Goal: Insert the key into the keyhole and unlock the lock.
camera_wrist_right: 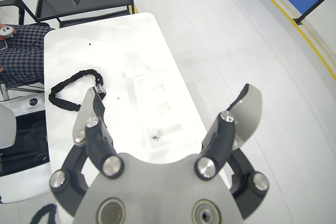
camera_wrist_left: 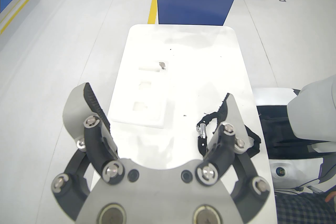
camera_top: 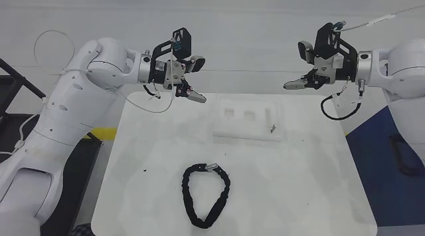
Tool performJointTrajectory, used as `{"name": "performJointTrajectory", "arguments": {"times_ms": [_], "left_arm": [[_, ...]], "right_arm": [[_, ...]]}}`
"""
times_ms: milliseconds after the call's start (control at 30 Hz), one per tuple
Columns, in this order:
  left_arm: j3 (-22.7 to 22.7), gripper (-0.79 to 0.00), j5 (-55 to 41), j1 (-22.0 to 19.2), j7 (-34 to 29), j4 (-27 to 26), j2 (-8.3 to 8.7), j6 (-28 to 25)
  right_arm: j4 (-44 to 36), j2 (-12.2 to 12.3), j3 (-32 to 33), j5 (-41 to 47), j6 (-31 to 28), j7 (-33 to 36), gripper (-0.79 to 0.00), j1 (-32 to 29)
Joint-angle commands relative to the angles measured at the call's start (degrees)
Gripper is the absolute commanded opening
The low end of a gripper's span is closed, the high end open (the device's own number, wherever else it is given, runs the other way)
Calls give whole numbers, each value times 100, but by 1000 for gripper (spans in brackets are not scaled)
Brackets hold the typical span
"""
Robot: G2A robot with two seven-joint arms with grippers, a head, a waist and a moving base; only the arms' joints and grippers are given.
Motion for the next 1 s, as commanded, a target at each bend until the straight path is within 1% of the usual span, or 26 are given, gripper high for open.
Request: {"name": "performJointTrajectory", "arguments": {"times_ms": [0, 633, 700, 833, 967], "left_arm": [[0, 0, 0, 0, 0, 0, 0, 0], [0, 0, 0, 0, 0, 0, 0, 0], [0, 0, 0, 0, 0, 0, 0, 0], [0, 0, 0, 0, 0, 0, 0, 0], [0, 0, 0, 0, 0, 0, 0, 0]], "right_arm": [[0, 0, 0, 0, 0, 0, 0, 0], [0, 0, 0, 0, 0, 0, 0, 0], [27, -5, -45, -60, 111, -108, 0, -106], [424, -44, -233, -104, 448, -201, 0, -194], [906, -123, -500, 27, 589, -264, 0, -202]]}}
